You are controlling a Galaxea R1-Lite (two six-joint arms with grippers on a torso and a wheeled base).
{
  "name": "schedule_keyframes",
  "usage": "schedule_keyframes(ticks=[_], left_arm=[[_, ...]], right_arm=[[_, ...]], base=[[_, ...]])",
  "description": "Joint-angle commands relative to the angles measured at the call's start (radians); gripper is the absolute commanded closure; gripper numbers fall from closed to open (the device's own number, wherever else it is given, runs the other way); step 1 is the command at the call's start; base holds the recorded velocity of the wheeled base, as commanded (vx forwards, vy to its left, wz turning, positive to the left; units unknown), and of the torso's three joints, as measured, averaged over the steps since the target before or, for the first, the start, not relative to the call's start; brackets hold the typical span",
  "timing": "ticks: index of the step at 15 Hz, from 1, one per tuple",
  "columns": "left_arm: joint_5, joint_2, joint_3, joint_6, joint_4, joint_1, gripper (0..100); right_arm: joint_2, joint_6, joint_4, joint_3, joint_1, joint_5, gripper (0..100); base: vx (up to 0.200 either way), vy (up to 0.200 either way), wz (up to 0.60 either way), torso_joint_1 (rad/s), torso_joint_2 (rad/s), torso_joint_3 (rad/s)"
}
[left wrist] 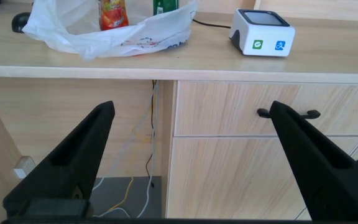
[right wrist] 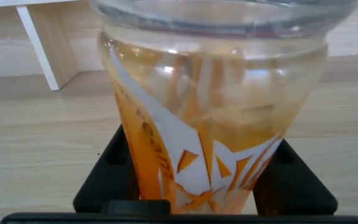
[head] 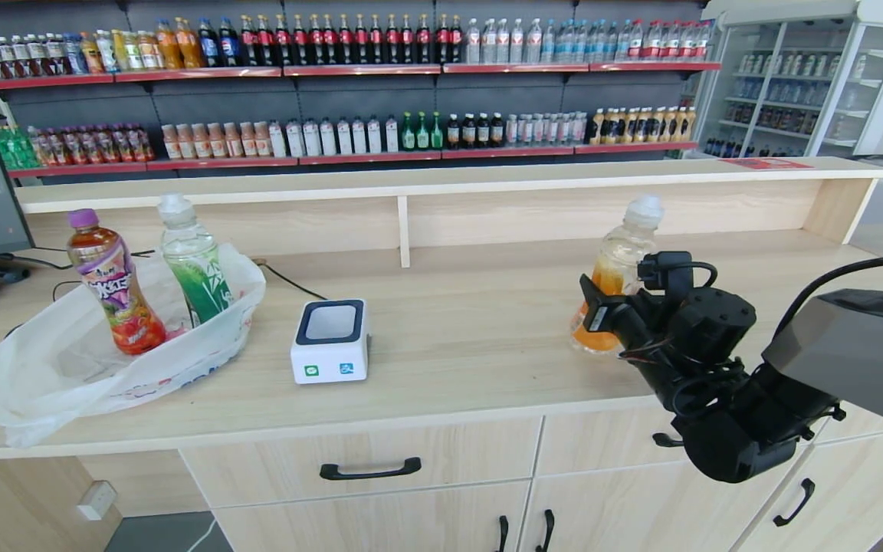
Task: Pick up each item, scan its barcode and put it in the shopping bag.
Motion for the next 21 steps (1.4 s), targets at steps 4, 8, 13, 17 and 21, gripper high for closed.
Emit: schedule_keyframes(ticks=[4, 8, 13, 17, 21], left_arm=[[0.000, 0.000, 0.000, 0.000, 0.000, 0.000, 0], [0.000, 0.000, 0.001, 0.000, 0.000, 0.000, 0], [0.000, 0.000, 0.000, 0.000, 0.000, 0.000, 0], [0.000, 0.000, 0.001, 0.000, 0.000, 0.000, 0], [0.000, 0.000, 0.000, 0.000, 0.000, 0.000, 0]], right_arm=[[-0.031, 0.000, -0.001, 0.016, 0.000, 0.000, 100], [-0.080, -0.002, -0.001, 0.059, 0.007, 0.000, 100], [-0.195, -0.005, -0.001, 0.134, 0.017, 0.000, 100], [-0.361, -0.008, -0.001, 0.247, 0.109, 0.000, 100], [-0.508, -0.019, -0.001, 0.376, 0.186, 0.000, 100]], base=[[0.000, 0.000, 0.00, 0.000, 0.00, 0.000], [0.000, 0.000, 0.00, 0.000, 0.00, 0.000], [0.000, 0.000, 0.00, 0.000, 0.00, 0.000], [0.000, 0.000, 0.00, 0.000, 0.00, 0.000], [0.000, 0.000, 0.00, 0.000, 0.00, 0.000]])
